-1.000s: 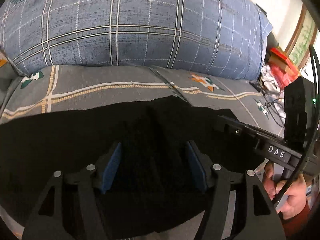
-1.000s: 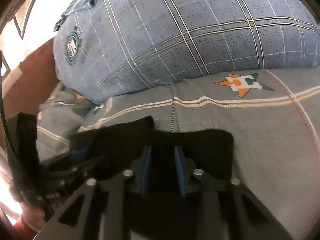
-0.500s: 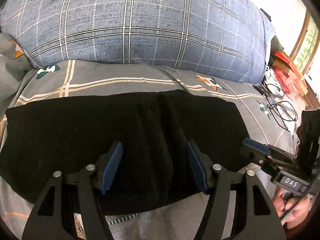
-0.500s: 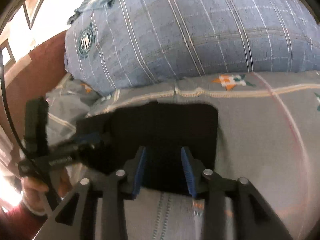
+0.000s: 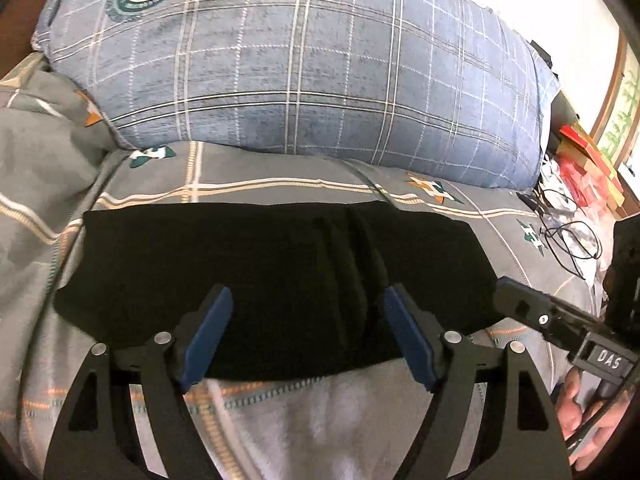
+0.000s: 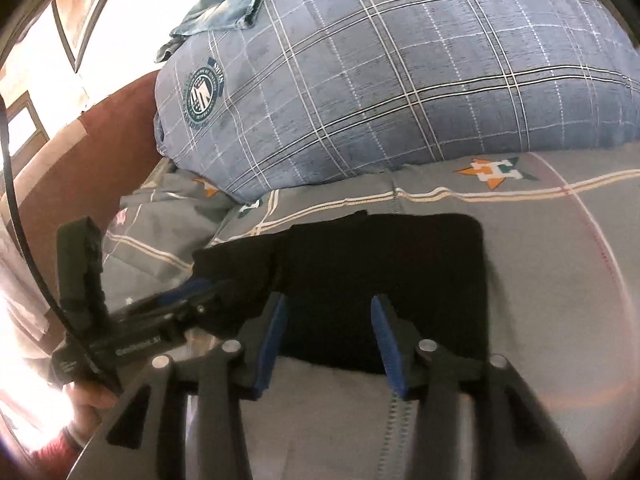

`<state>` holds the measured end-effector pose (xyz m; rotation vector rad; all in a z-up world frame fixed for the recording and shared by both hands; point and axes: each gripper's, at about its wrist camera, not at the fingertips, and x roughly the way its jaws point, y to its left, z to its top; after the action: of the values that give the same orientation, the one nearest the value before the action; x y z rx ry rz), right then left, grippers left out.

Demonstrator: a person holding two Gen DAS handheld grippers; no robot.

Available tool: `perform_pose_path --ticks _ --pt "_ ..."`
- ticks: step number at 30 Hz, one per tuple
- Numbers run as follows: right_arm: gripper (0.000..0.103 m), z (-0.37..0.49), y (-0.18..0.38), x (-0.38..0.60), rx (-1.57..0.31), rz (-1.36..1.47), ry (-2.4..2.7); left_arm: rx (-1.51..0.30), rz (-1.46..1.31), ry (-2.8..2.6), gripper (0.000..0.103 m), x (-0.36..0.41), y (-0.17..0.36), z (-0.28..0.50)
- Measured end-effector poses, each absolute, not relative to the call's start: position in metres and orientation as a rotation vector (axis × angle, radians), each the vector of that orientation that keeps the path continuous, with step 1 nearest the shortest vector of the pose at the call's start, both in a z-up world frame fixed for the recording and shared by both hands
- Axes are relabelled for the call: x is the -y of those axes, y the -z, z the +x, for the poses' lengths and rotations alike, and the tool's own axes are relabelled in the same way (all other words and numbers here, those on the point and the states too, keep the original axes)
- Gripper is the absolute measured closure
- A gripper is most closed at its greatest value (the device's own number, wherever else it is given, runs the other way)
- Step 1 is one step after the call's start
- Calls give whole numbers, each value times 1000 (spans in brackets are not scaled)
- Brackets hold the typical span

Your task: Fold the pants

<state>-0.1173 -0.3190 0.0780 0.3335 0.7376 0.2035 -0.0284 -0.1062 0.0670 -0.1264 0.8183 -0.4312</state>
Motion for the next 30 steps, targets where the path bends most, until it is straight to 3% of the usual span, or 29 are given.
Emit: perform_pose_path --ticks 7,19,21,23,30 --pt "49 -122 -75 303 -761 325 -199 -825 -183 415 22 83 -74 -44" --pt "49 -50 -71 299 -794 202 -139 -883 -160 437 21 110 -62 -21" --pt "51 -27 -62 301 -843 203 -136 -900 -174 433 21 116 -53 -10" --pt "65 -10 -52 303 -863 219 -135 -911 -174 433 21 120 -44 -2" --pt "62 -3 -54 296 -824 226 -167 -885 -207 444 21 115 -37 6"
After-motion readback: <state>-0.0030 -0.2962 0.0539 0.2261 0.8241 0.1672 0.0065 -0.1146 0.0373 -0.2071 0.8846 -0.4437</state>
